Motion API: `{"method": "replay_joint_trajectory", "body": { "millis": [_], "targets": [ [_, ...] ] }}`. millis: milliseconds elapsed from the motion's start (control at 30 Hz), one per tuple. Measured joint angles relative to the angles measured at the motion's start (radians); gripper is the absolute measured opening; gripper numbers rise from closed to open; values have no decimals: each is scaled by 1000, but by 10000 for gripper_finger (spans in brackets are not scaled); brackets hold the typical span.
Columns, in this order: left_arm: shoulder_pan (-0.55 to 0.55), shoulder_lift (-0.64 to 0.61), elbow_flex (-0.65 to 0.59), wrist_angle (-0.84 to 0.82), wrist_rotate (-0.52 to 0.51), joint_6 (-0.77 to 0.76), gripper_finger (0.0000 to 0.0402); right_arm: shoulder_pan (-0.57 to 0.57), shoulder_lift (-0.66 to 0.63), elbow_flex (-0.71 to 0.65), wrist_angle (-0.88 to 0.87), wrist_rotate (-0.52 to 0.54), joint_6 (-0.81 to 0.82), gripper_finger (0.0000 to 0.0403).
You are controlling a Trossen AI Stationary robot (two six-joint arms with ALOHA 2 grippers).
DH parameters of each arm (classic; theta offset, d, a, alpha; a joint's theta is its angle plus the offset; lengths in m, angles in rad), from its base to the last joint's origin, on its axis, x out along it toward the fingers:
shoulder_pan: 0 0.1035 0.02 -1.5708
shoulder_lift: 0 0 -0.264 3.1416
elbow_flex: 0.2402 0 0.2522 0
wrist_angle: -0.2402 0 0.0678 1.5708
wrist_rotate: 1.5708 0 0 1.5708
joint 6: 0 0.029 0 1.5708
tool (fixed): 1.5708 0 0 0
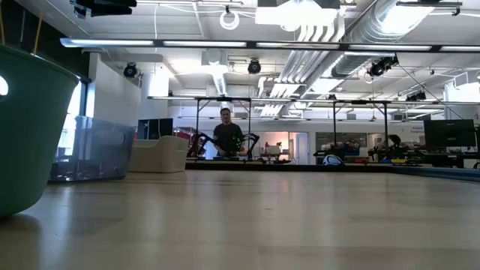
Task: Sort Halloween decoration
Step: Put the violet witch hat into the black bin
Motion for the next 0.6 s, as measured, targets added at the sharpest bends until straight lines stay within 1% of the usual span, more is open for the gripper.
{"method": "replay_joint_trajectory", "body": {
  "millis": [167, 433, 600],
  "targets": [
    [0, 0, 0, 0, 0, 0, 186, 0, 0, 0, 6, 57, -24, 130],
    [0, 0, 0, 0, 0, 0, 186, -3, 2, 0, 48, 59, -24, 130],
    [0, 0, 0, 0, 0, 0, 186, -4, 43, 3, 108, 42, -24, 130]
  ]
}}
